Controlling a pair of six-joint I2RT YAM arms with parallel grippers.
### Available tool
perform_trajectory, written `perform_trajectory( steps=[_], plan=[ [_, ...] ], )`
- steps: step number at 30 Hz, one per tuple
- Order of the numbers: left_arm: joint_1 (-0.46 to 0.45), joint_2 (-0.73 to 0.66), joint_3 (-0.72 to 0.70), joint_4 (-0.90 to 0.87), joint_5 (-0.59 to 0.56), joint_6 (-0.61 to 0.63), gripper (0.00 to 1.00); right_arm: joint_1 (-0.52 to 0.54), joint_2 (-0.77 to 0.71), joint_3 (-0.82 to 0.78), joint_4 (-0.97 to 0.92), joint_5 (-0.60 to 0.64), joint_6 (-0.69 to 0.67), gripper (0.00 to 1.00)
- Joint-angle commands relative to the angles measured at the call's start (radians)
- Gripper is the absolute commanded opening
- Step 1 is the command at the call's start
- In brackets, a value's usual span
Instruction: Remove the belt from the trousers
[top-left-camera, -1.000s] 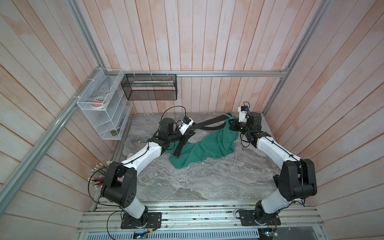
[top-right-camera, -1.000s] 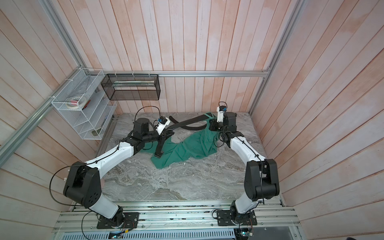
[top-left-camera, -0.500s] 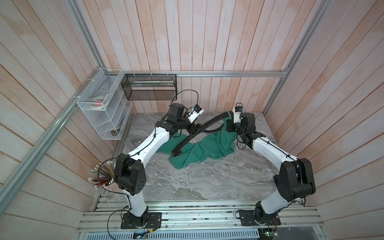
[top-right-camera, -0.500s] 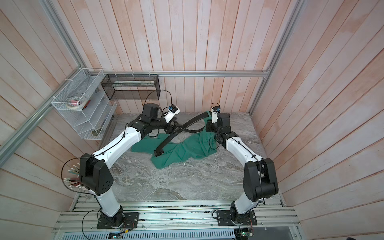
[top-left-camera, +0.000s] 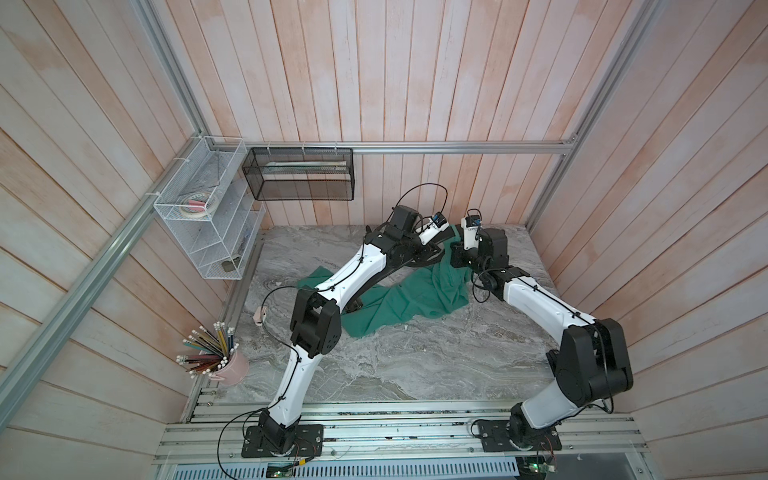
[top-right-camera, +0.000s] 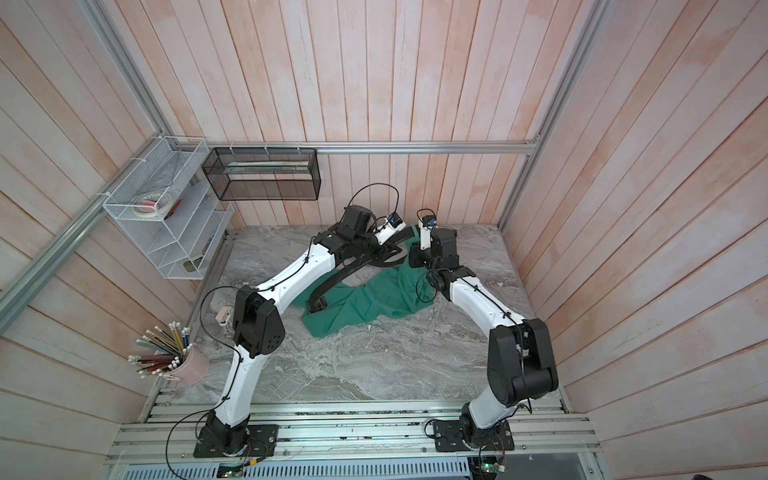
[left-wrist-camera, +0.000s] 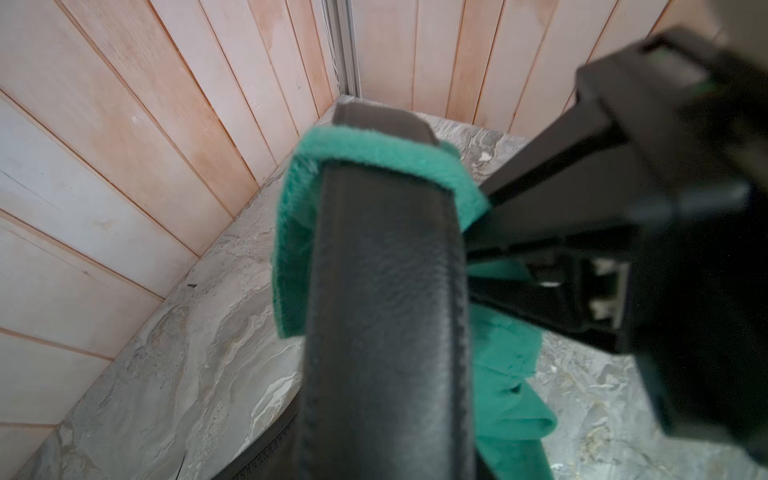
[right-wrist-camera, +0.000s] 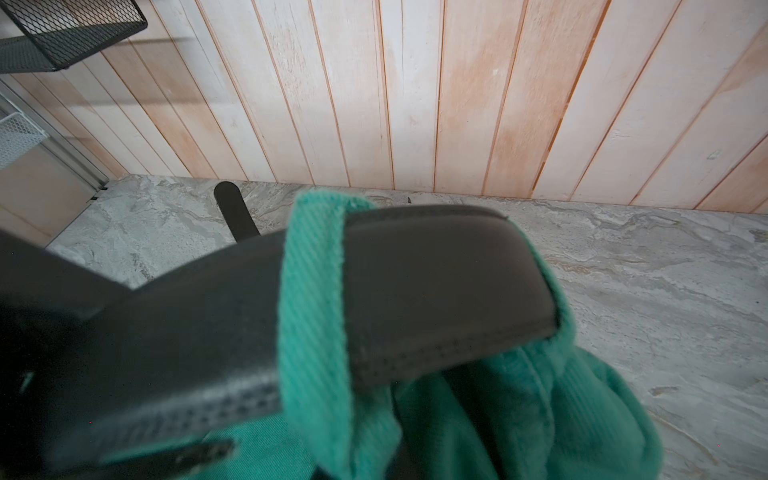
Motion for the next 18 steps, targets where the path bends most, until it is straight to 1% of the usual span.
perform_trajectory(
  steps=[1, 3, 5, 6, 8, 10, 13, 16, 18],
  plan=[
    [0.001, -0.079, -0.039, -0.006, -0.065, 0.019, 0.0, -0.013, -0.035, -0.016, 0.015, 0.003, 0.002, 0.0],
    [0.006, -0.145, -0.119, 0.012, -0.09, 0.044, 0.0, -0.052, -0.026, -0.016, 0.006, -0.006, 0.055, 0.0],
    [0.023, -0.231, -0.224, 0.052, -0.081, 0.056, 0.0, -0.115, -0.011, -0.017, -0.012, -0.029, 0.146, 0.0],
    [0.038, -0.273, -0.275, 0.078, -0.066, 0.045, 0.0, -0.148, -0.005, -0.021, -0.018, -0.042, 0.198, 0.0],
    [0.087, -0.376, -0.394, 0.162, -0.013, -0.014, 0.0, -0.21, 0.004, -0.035, -0.031, -0.065, 0.274, 0.0],
    [0.14, -0.48, -0.523, 0.262, 0.017, -0.072, 0.0, -0.238, 0.004, -0.043, -0.047, -0.064, 0.272, 0.0],
    [0.207, -0.627, -0.718, 0.415, 0.032, -0.126, 0.0, -0.244, 0.002, -0.048, -0.065, -0.046, 0.237, 0.0],
    [0.259, -0.717, -0.858, 0.489, 0.058, -0.154, 0.0, -0.248, 0.014, -0.045, -0.072, -0.057, 0.249, 0.0],
    [0.273, -0.751, -0.927, 0.511, 0.067, -0.165, 0.0, -0.247, 0.031, -0.037, -0.076, -0.078, 0.258, 0.0]
  ],
)
